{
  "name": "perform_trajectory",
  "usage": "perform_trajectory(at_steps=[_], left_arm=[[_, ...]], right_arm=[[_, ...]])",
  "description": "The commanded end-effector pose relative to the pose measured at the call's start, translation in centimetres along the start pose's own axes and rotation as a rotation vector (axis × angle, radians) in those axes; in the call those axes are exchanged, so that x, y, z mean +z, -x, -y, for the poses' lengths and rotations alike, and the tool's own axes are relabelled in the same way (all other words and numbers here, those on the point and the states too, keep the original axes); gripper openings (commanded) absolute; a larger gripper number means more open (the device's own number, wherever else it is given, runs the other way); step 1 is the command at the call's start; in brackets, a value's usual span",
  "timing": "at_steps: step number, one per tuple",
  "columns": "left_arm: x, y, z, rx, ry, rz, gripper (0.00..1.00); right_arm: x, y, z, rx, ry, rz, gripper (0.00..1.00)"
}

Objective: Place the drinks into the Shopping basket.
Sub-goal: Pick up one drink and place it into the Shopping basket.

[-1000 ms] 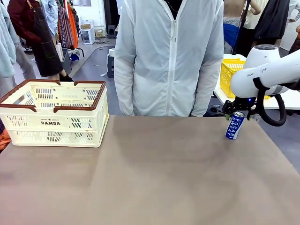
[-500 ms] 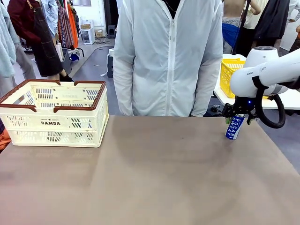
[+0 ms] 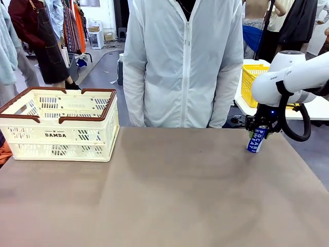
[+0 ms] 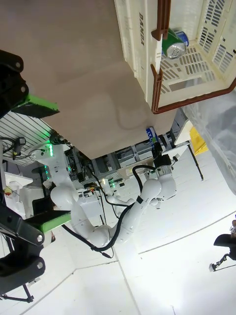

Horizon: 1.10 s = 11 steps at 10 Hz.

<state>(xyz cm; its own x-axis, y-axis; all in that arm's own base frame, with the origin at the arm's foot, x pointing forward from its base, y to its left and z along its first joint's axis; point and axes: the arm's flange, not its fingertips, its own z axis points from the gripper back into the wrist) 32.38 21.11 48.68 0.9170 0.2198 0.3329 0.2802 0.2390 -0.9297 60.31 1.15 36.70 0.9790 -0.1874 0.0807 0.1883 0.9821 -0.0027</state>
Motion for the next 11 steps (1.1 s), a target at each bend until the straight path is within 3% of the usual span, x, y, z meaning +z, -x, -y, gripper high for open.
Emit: perform_trajectory(at_steps=[1,4,7,9,11], left_arm=[[0.0,0.1,0.4,0.010,0.017,0.009,1.00],[0.0,0.1,0.4,0.010,0.017,0.009,1.00],[0.0,0.1,0.4,0.010,0.017,0.009,1.00],[0.0,0.1,0.4,0.010,0.017,0.009,1.00],[0.0,0.1,0.4,0.010,0.017,0.009,1.00]], right_arm=[[0.2,-0.2,0.3,-0.003,-0.014,-0.034,0.00],[0.9,-0.2,0.1,0.013,-0.030,-0.025,0.00],[7.3,2.4,-0.9,0.106,-0.090,0.050,0.00],[11.9,7.2,-4.4,0.264,-0.105,0.064,0.00],[14.7,11.8,-10.7,0.535,-0.179,0.106,0.00]])
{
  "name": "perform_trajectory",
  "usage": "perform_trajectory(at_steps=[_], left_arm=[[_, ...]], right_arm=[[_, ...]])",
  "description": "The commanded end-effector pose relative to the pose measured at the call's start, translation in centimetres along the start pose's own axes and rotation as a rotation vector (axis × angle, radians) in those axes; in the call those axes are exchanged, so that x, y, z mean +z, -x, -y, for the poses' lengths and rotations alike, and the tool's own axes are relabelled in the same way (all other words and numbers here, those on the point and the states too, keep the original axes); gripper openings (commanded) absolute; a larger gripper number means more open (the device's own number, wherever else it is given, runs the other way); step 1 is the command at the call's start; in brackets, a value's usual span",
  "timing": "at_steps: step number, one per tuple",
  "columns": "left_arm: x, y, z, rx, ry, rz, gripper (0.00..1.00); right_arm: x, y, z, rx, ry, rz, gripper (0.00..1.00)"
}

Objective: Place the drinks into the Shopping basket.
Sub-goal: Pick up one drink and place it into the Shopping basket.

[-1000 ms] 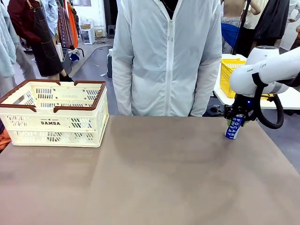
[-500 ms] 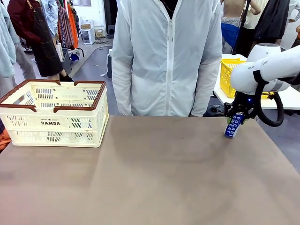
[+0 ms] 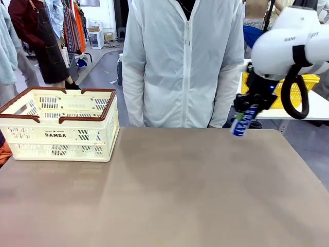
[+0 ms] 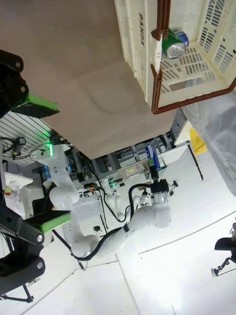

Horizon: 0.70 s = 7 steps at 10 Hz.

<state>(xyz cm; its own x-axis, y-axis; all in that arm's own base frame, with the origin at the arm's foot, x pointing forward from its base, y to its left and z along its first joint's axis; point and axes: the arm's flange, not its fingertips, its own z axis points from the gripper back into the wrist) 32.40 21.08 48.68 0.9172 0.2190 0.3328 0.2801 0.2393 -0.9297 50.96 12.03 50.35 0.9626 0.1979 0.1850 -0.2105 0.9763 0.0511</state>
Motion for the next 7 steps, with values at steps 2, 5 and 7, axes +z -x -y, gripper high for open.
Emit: perform_trajectory(at_steps=[2,5,7], left_arm=[[0.0,0.1,0.4,0.010,0.017,0.010,1.00],[0.0,0.1,0.4,0.010,0.017,0.010,1.00],[0.0,0.1,0.4,0.010,0.017,0.010,1.00]], right_arm=[[-0.1,0.5,-11.1,0.334,-0.079,0.063,0.00],[-5.3,1.6,-25.5,0.317,-0.039,-0.049,0.00],[-8.3,3.2,-31.0,0.435,0.001,-0.085,0.00]])
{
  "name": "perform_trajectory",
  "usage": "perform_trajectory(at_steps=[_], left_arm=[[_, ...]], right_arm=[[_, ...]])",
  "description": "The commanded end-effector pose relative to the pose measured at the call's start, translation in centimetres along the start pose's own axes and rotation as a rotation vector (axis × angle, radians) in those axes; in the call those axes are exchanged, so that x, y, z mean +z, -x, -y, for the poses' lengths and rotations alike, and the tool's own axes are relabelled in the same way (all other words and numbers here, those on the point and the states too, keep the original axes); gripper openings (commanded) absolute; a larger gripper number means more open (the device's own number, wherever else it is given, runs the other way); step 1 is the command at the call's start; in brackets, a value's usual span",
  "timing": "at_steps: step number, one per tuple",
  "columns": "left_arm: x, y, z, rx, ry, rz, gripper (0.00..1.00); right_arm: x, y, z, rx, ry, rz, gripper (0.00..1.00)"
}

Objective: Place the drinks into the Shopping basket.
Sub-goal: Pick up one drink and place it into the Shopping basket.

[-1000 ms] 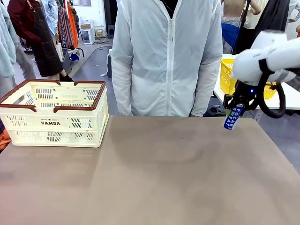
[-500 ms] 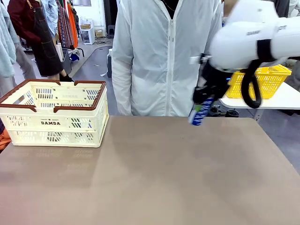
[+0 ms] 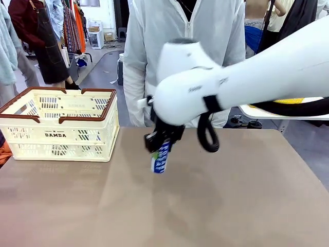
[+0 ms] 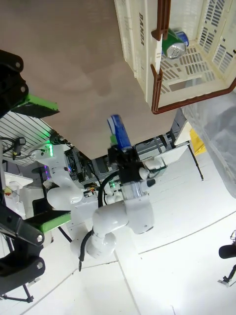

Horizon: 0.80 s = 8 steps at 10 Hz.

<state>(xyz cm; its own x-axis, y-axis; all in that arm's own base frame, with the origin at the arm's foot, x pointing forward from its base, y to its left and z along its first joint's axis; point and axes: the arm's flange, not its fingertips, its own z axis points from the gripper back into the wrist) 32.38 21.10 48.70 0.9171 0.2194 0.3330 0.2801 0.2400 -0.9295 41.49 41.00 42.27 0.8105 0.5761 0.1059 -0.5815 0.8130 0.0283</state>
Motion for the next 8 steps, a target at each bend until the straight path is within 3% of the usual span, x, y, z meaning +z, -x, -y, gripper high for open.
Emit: perform_trajectory(at_steps=[1,2,3,8], left_arm=[[0.0,0.1,0.4,0.010,0.018,0.009,1.00],[0.0,0.1,0.4,0.010,0.018,0.009,1.00],[0.0,0.1,0.4,0.010,0.018,0.009,1.00],[0.0,0.1,0.4,0.010,0.018,0.009,1.00]], right_arm=[[0.1,-1.7,-2.1,0.081,0.011,0.018,0.00],[-0.5,-1.8,-3.2,0.080,0.019,0.083,0.00],[-1.8,-1.8,-4.0,0.091,0.018,0.089,0.00],[-5.0,-3.4,-4.3,0.091,-0.019,0.038,0.00]])
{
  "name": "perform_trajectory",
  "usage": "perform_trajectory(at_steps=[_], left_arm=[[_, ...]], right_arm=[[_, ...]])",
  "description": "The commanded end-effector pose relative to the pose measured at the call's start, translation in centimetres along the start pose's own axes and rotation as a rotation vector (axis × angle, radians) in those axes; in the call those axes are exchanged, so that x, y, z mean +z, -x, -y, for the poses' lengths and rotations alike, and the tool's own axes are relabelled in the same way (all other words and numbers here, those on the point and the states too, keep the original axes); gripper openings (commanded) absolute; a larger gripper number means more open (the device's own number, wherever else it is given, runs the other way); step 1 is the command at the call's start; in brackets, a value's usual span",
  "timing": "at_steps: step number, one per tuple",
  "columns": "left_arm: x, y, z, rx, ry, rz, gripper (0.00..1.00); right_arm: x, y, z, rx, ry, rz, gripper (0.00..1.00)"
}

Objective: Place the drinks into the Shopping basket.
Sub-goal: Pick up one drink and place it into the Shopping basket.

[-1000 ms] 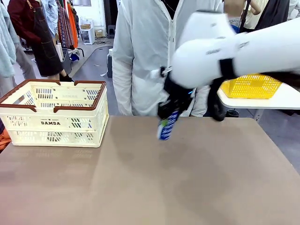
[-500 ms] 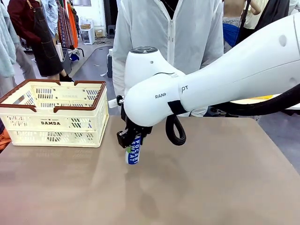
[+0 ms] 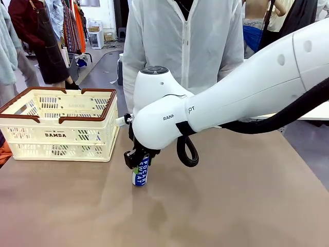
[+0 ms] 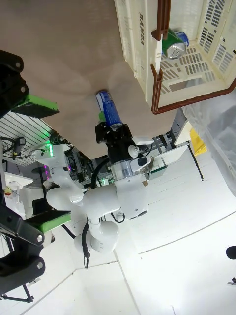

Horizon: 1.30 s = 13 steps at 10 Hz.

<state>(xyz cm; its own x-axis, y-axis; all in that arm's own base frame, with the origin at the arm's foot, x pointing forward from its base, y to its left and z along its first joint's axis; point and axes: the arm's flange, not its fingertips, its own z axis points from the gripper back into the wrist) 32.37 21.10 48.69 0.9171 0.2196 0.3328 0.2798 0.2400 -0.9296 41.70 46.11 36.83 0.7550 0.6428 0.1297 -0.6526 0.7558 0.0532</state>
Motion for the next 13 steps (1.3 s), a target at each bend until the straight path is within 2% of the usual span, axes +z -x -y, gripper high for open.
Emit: perform_trajectory(at_steps=[1,2,3,6,8,11,13], left_arm=[[0.0,0.1,0.4,0.010,0.018,0.009,1.00],[0.0,0.1,0.4,0.010,0.018,0.009,1.00],[0.0,0.1,0.4,0.010,0.018,0.009,1.00],[0.0,0.1,0.4,0.010,0.018,0.009,1.00],[0.0,0.1,0.4,0.010,0.018,0.009,1.00],[0.0,0.1,0.4,0.010,0.018,0.009,1.00],[0.0,0.1,0.4,0.010,0.018,0.009,1.00]], right_arm=[[0.8,-1.0,-0.4,0.009,0.009,0.012,0.32],[1.0,-1.0,-0.2,0.013,0.009,0.013,0.90],[0.9,-1.1,-0.2,0.016,0.005,0.003,1.00],[2.4,-1.1,0.0,0.026,-0.011,0.020,1.00],[7.7,-0.6,1.6,0.038,-0.084,0.059,1.00],[19.1,0.7,12.8,-0.035,-0.408,-0.035,1.00],[23.3,6.4,24.3,-0.173,-0.623,0.002,1.00]])
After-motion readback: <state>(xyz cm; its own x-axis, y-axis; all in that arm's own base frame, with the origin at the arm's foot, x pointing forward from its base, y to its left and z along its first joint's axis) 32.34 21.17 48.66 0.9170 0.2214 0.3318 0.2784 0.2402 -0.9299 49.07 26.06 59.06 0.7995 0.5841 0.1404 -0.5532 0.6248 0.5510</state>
